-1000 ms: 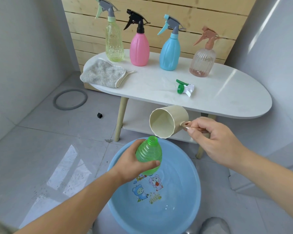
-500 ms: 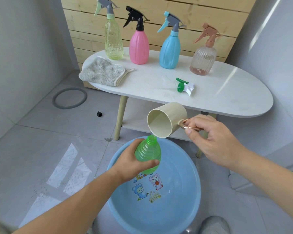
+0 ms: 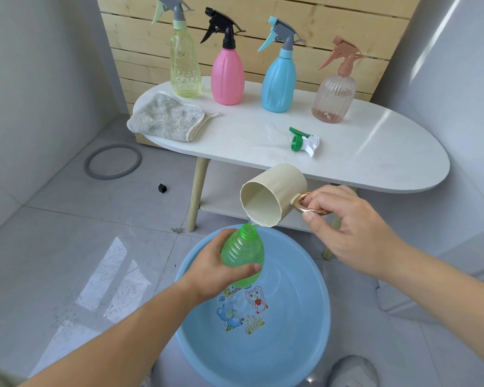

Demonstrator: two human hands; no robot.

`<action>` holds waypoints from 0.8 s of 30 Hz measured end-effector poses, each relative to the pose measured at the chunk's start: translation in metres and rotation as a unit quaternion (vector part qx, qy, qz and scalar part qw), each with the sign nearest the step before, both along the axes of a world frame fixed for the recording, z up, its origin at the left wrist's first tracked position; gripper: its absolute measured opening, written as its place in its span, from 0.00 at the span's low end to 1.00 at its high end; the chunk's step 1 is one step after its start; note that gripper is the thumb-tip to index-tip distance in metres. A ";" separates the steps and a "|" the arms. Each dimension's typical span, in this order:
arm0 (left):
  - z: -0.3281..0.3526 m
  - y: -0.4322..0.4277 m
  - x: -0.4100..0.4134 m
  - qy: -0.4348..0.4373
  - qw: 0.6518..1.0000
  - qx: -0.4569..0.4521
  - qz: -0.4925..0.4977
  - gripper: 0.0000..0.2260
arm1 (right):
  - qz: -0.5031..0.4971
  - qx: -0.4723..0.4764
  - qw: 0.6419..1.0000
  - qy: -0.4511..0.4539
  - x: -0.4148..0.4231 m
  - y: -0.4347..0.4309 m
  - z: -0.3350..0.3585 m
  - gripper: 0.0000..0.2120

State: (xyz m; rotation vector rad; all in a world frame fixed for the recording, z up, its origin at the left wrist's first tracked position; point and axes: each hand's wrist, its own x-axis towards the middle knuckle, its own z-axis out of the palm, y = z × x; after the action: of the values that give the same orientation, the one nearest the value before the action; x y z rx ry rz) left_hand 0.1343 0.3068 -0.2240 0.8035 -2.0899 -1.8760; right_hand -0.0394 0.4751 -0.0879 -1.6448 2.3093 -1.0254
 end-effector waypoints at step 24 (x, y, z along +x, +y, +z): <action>-0.002 0.000 0.001 -0.006 1.000 -0.002 0.000 0.34 | 0.002 -0.004 1.000 0.012 -0.004 -0.002 -0.011 0.09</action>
State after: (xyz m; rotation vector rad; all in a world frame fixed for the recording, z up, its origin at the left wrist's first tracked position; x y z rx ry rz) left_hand 0.1350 0.3066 -0.2258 0.8158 -2.0996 -1.8719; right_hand -0.0432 0.4731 -0.0989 -1.6725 2.3197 -1.0202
